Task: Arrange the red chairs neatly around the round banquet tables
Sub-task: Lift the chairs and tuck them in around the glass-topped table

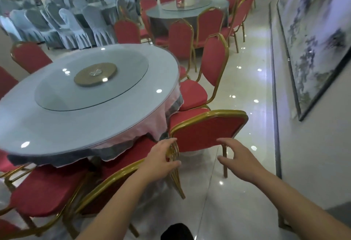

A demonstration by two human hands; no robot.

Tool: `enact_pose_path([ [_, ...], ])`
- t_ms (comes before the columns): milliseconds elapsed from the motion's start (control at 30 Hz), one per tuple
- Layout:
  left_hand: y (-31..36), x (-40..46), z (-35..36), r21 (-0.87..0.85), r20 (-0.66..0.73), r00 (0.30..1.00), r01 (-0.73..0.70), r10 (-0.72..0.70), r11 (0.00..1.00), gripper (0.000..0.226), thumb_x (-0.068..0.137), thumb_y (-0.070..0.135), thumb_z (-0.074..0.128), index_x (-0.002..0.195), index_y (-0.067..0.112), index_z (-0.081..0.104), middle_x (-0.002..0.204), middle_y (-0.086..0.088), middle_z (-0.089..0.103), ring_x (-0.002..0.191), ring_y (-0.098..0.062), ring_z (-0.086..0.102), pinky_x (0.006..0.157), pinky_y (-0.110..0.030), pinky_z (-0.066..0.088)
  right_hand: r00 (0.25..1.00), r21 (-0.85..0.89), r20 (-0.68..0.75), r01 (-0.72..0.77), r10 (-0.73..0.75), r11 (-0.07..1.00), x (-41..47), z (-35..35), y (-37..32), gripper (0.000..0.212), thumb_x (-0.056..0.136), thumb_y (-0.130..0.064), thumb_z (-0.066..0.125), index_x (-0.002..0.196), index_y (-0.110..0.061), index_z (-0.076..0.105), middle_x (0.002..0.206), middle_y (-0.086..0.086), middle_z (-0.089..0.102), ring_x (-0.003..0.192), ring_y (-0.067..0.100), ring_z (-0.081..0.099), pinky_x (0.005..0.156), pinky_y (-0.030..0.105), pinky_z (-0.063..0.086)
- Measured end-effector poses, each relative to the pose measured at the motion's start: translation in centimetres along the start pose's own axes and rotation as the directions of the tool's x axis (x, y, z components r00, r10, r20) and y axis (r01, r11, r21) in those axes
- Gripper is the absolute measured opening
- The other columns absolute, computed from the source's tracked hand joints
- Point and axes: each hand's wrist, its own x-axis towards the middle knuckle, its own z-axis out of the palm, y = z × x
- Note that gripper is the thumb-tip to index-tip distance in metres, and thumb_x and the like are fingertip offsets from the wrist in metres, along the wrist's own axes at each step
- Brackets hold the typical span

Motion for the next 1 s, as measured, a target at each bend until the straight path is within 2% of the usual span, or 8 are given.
enact_pose_path([
  [167,0.7,7.3,1.0,0.001,0.045,0.997,0.062,-0.062,0.998,0.102,0.060,0.049,0.075,0.150,0.039,0.028,0.141,0.003,0.044,0.127,-0.021,0.047,0.105,-0.046,0.045,0.994,-0.019,-0.110,-0.021,0.019,1.000,4.6,-2.4,2.8,0.063,0.084,-0.028,0.071,0.142,-0.028,0.046,0.145,-0.006,0.045,0.131,0.016,0.043,0.108,0.031,0.037],
  [300,1.2,14.6,2.1,0.136,0.064,0.977,0.195,-0.205,0.971,0.117,0.061,0.043,0.085,0.155,0.033,0.016,0.150,-0.001,0.036,0.137,-0.028,0.036,0.108,-0.054,0.039,0.994,-0.260,-0.098,-0.065,0.041,0.963,10.7,-4.0,4.7,0.083,0.079,-0.041,0.070,0.151,-0.035,0.028,0.155,0.000,0.030,0.141,0.024,0.029,0.114,0.046,0.031],
  [367,1.3,18.3,2.9,0.195,0.100,0.956,0.253,-0.276,0.948,0.114,0.065,0.041,0.085,0.155,0.031,0.016,0.149,-0.002,0.037,0.137,-0.029,0.035,0.107,-0.054,0.039,0.997,-0.395,-0.013,-0.078,0.079,0.915,14.5,-4.7,5.5,0.088,0.080,-0.045,0.067,0.153,-0.038,0.018,0.160,0.000,0.020,0.148,0.027,0.015,0.117,0.049,0.021],
  [433,1.5,21.1,3.6,0.182,0.134,0.940,0.289,-0.315,0.940,0.093,0.071,0.031,0.080,0.150,0.035,0.030,0.141,0.000,0.046,0.131,-0.027,0.046,0.103,-0.051,0.045,0.992,-0.500,0.061,-0.064,0.109,0.864,18.3,-5.2,6.5,0.087,0.082,-0.044,0.065,0.154,-0.039,0.015,0.160,-0.002,0.020,0.149,0.027,0.011,0.117,0.050,0.014],
  [533,2.0,23.3,4.7,0.212,0.098,0.931,0.327,-0.353,0.921,0.050,0.083,0.012,0.053,0.121,0.044,0.060,0.116,0.010,0.060,0.117,-0.021,0.057,0.102,-0.051,0.043,0.971,-0.517,0.166,-0.061,0.170,0.854,23.2,-5.6,8.0,0.079,0.083,-0.036,0.064,0.152,-0.038,0.025,0.151,-0.006,0.037,0.145,0.025,0.022,0.114,0.050,0.017],
  [633,1.9,24.6,4.7,0.172,0.030,0.937,0.338,-0.348,0.925,0.049,0.086,0.008,0.045,0.111,0.045,0.066,0.110,0.017,0.061,0.115,-0.016,0.054,0.107,-0.062,0.030,0.948,-0.456,0.243,-0.078,0.208,0.887,26.4,-4.8,9.5,0.034,0.082,-0.039,0.065,0.116,-0.039,0.063,0.117,-0.013,0.062,0.123,0.019,0.050,0.099,0.042,0.031],
  [700,1.4,26.2,4.4,0.165,0.019,0.935,0.347,-0.355,0.923,0.050,0.086,0.007,0.048,0.111,0.046,0.067,0.114,0.018,0.061,0.118,-0.016,0.052,0.107,-0.065,0.028,0.953,-0.469,0.238,-0.055,0.186,0.882,28.0,-4.2,10.4,0.013,0.084,-0.040,0.061,0.095,-0.038,0.067,0.095,-0.014,0.062,0.107,0.016,0.055,0.089,0.038,0.032],
  [1000,2.1,32.6,3.9,0.137,0.050,0.932,0.351,-0.360,0.926,0.052,0.089,0.010,0.049,0.120,0.051,0.061,0.120,0.016,0.059,0.120,-0.016,0.050,0.106,-0.062,0.030,0.942,-0.483,0.304,0.021,0.145,0.875,35.0,-6.7,12.3,0.032,0.086,-0.033,0.067,0.112,-0.051,0.065,0.123,-0.021,0.054,0.123,0.016,0.042,0.098,0.038,0.030],
])
